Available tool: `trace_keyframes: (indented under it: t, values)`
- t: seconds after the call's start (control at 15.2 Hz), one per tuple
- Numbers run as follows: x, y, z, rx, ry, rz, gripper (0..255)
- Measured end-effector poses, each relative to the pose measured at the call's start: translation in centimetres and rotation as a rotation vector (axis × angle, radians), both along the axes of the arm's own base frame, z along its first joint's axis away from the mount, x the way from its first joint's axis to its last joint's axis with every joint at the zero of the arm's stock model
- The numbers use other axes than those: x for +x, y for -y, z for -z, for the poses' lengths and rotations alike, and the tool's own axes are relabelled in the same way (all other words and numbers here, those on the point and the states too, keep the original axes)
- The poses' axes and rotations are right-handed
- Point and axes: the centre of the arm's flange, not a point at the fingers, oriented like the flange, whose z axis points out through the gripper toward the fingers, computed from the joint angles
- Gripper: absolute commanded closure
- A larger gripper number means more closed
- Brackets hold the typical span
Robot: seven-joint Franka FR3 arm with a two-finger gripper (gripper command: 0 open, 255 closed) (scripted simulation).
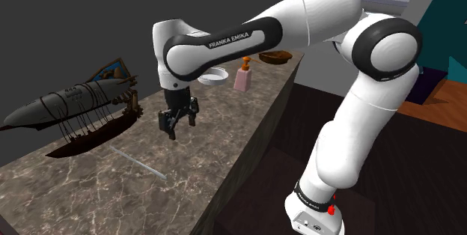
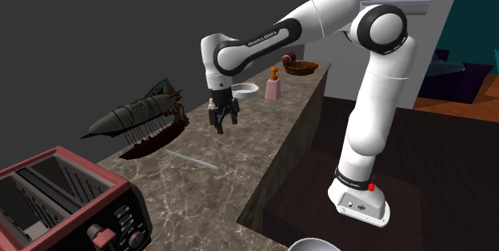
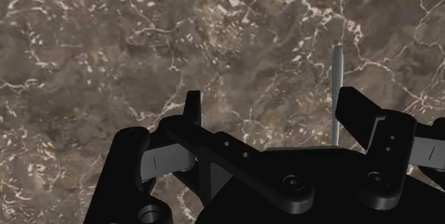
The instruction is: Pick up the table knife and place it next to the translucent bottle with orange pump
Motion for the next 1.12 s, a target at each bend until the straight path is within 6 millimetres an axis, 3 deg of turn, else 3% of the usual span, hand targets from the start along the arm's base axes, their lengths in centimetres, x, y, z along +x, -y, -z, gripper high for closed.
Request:
trace_keyframes:
  t: [0.73,1.12]
  values:
    - [7.1,-11.9,5.3,-0.042,0.022,-0.069,0]
    - [7.0,-12.7,8.4,-0.046,0.024,-0.074,0]
